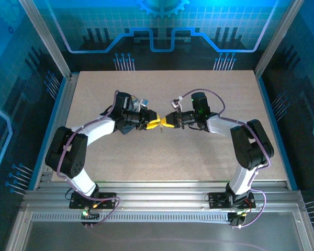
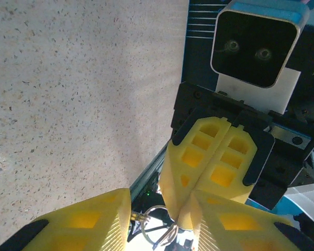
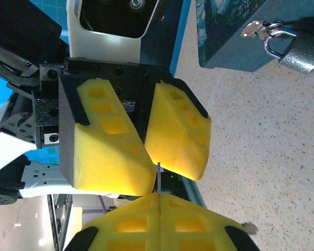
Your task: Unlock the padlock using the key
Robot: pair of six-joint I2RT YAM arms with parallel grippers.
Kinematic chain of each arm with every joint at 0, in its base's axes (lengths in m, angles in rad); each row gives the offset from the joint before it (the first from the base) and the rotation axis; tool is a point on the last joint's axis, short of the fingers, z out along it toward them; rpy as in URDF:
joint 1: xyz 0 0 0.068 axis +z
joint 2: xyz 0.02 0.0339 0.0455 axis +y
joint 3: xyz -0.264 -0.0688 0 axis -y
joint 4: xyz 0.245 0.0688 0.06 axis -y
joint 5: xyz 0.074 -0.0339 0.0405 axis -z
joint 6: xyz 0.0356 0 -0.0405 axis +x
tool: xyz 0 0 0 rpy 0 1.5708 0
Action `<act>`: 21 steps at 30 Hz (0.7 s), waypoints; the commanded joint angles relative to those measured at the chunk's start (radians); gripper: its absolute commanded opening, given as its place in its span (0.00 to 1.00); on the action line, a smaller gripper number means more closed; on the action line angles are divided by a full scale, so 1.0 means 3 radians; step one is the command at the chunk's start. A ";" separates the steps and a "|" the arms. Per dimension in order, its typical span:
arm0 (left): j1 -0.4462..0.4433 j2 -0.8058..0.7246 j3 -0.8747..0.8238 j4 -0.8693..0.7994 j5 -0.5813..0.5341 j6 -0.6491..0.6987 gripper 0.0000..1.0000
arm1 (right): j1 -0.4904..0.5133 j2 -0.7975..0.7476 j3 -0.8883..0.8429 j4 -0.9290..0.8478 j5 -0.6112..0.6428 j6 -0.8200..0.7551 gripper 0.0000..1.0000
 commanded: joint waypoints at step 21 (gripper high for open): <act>0.0064 -0.0029 -0.0153 0.0426 0.0257 -0.0186 0.01 | 0.0007 0.0183 0.0165 0.0283 -0.0074 0.0275 0.00</act>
